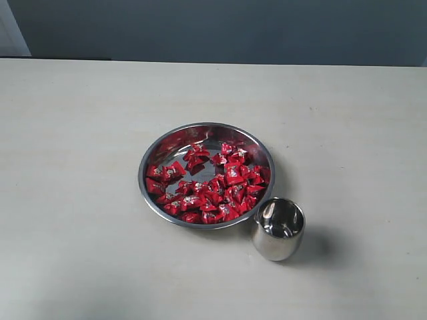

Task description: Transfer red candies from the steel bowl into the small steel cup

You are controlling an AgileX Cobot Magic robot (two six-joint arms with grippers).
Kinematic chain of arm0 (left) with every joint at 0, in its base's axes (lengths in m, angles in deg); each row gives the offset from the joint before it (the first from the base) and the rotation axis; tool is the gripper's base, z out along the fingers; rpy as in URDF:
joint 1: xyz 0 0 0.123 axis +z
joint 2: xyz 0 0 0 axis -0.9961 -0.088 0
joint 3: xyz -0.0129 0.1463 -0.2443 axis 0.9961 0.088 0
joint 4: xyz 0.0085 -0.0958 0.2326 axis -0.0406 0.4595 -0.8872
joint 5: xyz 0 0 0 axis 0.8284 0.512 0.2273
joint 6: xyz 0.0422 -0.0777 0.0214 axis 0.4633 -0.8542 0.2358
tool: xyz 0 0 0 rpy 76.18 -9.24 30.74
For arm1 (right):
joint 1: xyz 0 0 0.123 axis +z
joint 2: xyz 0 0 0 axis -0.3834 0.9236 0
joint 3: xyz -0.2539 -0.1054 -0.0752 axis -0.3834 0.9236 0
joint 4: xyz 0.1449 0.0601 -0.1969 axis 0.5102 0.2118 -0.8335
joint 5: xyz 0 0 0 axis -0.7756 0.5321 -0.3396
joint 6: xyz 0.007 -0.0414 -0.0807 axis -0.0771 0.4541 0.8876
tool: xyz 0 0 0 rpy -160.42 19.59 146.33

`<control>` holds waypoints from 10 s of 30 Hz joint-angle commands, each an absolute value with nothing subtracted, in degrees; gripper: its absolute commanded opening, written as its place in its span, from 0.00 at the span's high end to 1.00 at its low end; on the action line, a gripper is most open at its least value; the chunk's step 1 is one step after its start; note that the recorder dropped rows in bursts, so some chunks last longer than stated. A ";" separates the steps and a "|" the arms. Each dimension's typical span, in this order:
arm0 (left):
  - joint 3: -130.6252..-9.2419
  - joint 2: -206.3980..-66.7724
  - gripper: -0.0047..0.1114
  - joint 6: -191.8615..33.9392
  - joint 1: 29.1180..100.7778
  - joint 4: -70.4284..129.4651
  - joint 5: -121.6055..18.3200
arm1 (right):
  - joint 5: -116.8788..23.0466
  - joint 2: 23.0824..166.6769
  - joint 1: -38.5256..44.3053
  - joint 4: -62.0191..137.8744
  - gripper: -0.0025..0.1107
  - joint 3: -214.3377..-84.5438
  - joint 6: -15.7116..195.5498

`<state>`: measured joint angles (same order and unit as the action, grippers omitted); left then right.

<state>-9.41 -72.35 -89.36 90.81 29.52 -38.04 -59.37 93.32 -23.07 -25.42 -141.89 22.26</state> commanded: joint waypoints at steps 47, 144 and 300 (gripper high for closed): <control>-9.24 -72.05 0.96 -89.48 90.51 29.52 -38.27 | -4.25 151.75 11.86 66.33 0.59 -179.76 122.88; -9.24 -72.05 0.96 -89.48 90.51 29.52 -38.27 | -6.66 115.23 14.09 51.95 0.98 -143.60 103.53; -9.24 -72.05 0.96 -89.48 90.51 29.52 -38.27 | -19.82 144.56 14.09 46.18 0.98 -166.53 97.53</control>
